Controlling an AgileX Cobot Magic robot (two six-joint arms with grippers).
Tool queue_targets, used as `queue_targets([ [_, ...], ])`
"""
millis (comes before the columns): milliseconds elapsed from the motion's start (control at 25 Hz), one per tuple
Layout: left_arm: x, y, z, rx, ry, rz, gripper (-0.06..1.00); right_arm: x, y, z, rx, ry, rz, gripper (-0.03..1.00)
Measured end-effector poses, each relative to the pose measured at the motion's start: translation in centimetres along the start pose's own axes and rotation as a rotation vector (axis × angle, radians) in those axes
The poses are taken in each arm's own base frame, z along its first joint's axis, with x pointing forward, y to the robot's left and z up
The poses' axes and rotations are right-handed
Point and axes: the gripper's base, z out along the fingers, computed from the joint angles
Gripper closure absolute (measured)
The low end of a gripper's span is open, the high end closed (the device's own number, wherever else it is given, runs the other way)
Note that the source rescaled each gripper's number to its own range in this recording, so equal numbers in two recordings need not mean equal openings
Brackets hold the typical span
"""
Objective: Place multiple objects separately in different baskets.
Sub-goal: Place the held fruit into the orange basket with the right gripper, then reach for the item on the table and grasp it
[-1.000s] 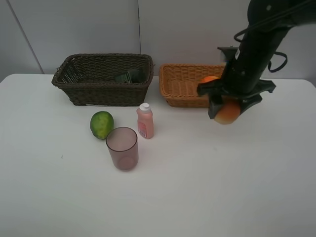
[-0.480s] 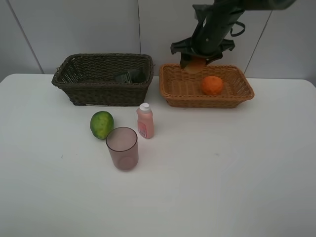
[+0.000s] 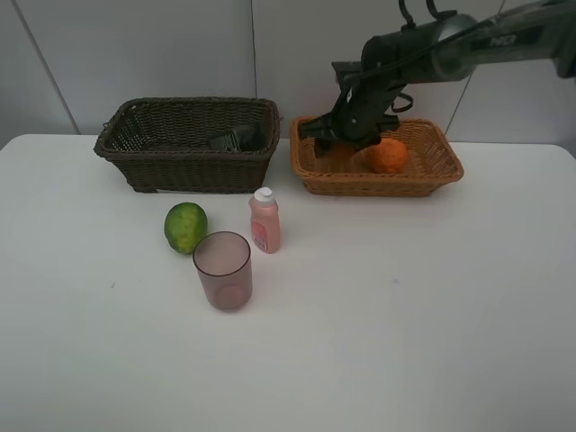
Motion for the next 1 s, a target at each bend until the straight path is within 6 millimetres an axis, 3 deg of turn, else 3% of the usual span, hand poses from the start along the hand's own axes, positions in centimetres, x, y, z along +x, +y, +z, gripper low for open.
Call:
queue_targets([
  [80,0.0,0.0,0.0,0.0,0.0,0.0,-0.06,-0.1,0.0,0.0,-0.001,-0.008,-0.002,0.2],
  [160,0.0,0.0,0.0,0.0,0.0,0.0,-0.06,-0.1,0.0,0.0,-0.001,-0.008,-0.002,0.06],
  [360,0.0,0.0,0.0,0.0,0.0,0.0,-0.06,-0.4,-0.1,-1.5,0.005,0.0,0.002,-0.02],
  [560,0.0,0.0,0.0,0.0,0.0,0.0,-0.06,-1.0,-0.8,-7.6,0.034,0.06,0.015,-0.01],
  [720,0.0,0.0,0.0,0.0,0.0,0.0,-0.06,0.5,-1.6,-13.2,0.047,0.09,0.009,-0.02],
  [1000,0.0,0.0,0.0,0.0,0.0,0.0,-0.06,7.0,-3.8,-22.6,0.042,0.034,0.024,-0.03],
])
